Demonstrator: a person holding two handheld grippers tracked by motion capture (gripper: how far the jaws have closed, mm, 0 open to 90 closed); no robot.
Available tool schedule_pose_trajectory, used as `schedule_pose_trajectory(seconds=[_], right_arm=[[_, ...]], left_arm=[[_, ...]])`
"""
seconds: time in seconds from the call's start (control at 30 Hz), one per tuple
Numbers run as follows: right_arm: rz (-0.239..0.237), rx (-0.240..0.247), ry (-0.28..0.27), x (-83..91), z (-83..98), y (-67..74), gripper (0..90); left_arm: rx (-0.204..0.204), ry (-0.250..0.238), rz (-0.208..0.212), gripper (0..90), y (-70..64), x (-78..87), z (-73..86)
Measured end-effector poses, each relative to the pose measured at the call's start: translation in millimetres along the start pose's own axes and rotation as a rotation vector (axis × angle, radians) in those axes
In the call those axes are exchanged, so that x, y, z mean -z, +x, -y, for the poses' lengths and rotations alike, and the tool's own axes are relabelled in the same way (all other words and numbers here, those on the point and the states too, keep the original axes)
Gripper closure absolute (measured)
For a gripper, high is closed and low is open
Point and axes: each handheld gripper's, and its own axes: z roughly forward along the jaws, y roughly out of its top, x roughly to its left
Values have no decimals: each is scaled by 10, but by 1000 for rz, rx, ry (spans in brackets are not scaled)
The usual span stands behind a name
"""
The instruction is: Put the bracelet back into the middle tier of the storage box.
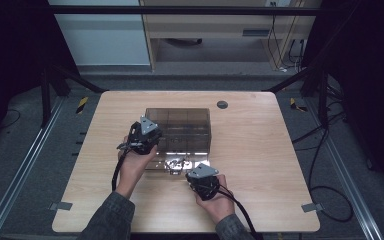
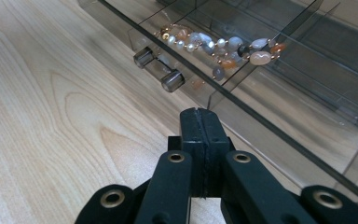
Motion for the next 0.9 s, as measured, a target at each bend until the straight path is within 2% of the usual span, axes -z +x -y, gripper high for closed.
schedule_pose_trajectory(seconds=[0.4, 0.9], right_arm=[[1, 7, 15, -47, -10, -17, 900], [-9, 8, 0, -32, -70, -28, 900]], left_arm=[[-7, 0, 1, 863, -2, -2, 0], [-29, 5, -2, 882, -5, -4, -5]])
